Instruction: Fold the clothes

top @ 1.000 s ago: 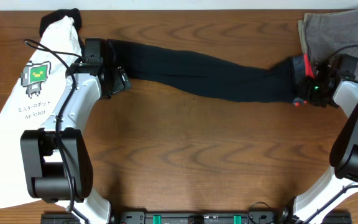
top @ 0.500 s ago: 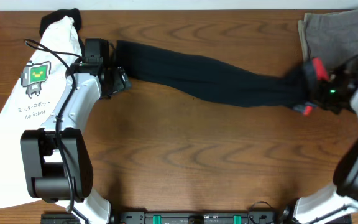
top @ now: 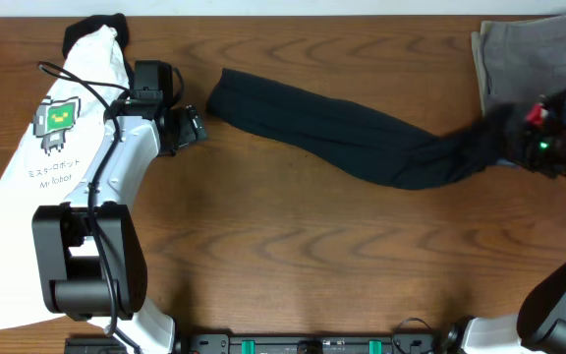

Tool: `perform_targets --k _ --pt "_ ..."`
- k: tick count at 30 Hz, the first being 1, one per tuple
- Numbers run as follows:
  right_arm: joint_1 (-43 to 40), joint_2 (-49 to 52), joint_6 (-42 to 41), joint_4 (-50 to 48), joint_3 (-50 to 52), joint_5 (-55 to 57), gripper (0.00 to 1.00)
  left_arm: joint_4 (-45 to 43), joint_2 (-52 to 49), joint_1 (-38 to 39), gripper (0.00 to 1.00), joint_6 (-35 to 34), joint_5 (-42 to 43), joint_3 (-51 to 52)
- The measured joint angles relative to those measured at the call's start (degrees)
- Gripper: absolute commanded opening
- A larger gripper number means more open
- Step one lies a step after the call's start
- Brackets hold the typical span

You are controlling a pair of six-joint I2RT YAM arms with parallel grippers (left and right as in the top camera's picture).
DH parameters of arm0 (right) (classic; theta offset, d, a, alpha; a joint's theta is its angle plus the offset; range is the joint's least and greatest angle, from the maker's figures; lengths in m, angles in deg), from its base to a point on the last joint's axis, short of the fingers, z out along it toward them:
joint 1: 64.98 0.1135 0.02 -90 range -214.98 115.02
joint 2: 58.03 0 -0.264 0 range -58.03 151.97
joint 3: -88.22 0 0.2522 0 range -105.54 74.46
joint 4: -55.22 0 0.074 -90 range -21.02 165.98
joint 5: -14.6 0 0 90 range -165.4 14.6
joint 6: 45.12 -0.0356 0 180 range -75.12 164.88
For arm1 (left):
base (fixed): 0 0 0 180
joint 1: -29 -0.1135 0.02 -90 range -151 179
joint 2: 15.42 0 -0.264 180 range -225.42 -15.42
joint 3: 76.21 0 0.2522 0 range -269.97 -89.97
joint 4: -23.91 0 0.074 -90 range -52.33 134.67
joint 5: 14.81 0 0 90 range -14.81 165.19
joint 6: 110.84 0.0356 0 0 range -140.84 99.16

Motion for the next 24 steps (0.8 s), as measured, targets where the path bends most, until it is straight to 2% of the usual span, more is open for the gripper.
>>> perform_targets --k 12,24 --pt "13.6 0.0 0.35 -3.3 0.0 0.04 0.01 0.0 0.0 0.0 0.98 0.0 0.0 -0.02" --pt "15.28 0.0 -0.94 -3.3 0.0 3.41 0.01 -1.53 0.0 0.0 0.98 0.0 0.0 0.0"
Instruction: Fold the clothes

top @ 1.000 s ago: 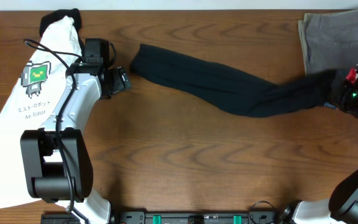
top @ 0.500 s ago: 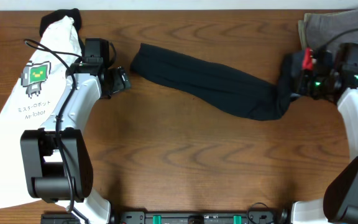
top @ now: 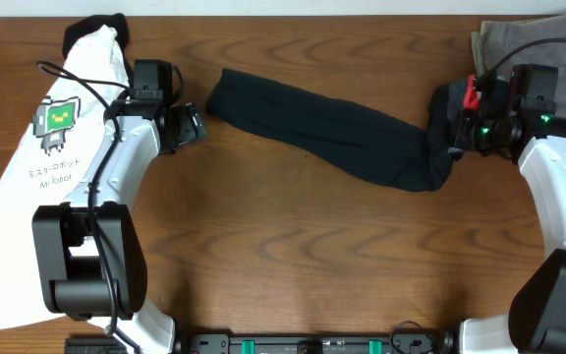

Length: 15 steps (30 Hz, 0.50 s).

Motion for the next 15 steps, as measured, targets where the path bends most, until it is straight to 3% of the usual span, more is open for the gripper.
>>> perform_targets --k 15 --pt "-6.91 0.0 -3.91 6.51 0.0 5.6 0.01 -0.33 0.0 0.0 0.98 0.0 0.0 -0.02"
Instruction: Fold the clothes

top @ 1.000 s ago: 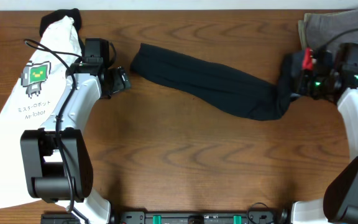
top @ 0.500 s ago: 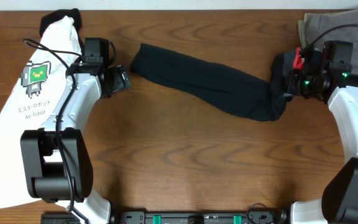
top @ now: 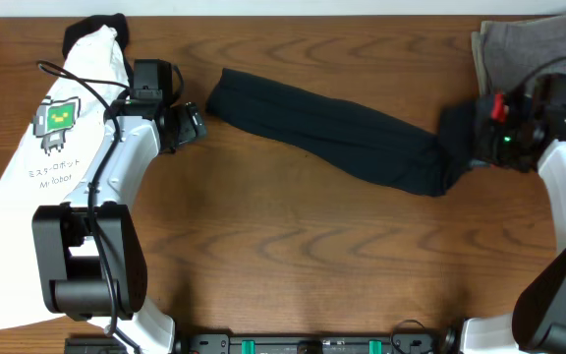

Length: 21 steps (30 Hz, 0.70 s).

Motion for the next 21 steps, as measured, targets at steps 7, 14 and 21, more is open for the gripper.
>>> perform_targets --k 7,14,21 --pt "-3.1 0.0 -1.92 3.87 0.0 5.01 0.44 -0.07 0.0 0.0 0.98 0.02 0.0 0.0" --pt "-3.13 0.0 -3.37 5.79 0.0 7.69 0.54 -0.09 0.0 0.0 0.98 1.18 1.33 0.0" --pt "-3.17 0.0 -3.87 8.2 0.0 8.28 0.51 -0.83 0.0 0.0 0.98 1.97 1.97 0.02"
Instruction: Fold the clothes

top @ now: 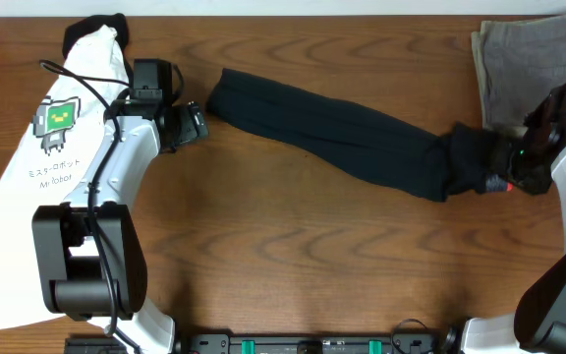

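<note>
A long black garment (332, 128) lies slantwise across the table, from the upper left down to the right. Its right end is bunched into a fold (470, 162) at my right gripper (504, 175), which is shut on that end near the table's right edge. My left gripper (195, 123) rests just left of the garment's left end, apart from it. Its fingers look open, with nothing between them.
A white garment with a robot print (47, 167) lies along the left side under my left arm, with a bit of black cloth (96, 25) at its top. A folded grey cloth (524, 59) sits in the far right corner, just beyond the right gripper.
My right gripper has moved right and nearer the front with the garment's end in it. The bunched fold now lies lower and further right. The left arm is unchanged.
The right gripper first held the garment's right end stretched out near the grey cloth. It then stood further left with that end doubled back over the garment. It then stood further right, and now right and forward again. The left arm stayed still throughout.
</note>
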Tool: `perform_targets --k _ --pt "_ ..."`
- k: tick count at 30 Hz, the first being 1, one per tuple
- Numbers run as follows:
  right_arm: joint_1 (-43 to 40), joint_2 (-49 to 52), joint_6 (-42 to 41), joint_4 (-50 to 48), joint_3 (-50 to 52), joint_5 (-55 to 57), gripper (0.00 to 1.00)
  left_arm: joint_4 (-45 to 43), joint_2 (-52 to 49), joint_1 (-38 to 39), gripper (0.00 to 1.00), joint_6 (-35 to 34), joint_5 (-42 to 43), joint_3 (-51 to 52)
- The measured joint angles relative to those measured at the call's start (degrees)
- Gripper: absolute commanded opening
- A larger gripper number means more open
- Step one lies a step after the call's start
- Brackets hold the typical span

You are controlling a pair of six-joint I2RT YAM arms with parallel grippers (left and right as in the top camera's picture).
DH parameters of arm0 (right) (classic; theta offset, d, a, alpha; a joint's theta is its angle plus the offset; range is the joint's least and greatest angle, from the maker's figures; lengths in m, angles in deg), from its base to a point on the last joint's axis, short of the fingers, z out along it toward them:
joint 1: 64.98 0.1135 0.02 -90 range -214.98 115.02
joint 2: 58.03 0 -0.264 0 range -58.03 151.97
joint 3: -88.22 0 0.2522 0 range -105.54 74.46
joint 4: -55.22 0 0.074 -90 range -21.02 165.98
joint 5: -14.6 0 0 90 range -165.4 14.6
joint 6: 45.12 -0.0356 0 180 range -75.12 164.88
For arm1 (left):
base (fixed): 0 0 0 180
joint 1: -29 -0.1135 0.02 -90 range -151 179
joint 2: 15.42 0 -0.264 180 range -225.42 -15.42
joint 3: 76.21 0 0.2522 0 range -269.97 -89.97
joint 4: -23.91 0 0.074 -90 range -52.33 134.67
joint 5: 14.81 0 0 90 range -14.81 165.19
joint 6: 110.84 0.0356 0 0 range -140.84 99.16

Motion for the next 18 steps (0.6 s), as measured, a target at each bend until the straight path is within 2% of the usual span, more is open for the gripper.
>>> perform_targets --k 8,12,18 --pt "-2.91 0.0 -0.61 2.51 0.0 0.26 0.52 -3.96 -0.68 0.0 0.98 0.02 1.44 0.0" --pt "-3.39 0.0 -0.76 2.67 0.0 0.2 0.54 -11.47 -2.89 0.0 0.98 1.2 4.15 -0.02" --pt "-3.41 0.0 -0.98 2.86 0.0 0.2 0.61 -22.99 -7.76 0.02 0.98 3.82 11.67 -0.02"
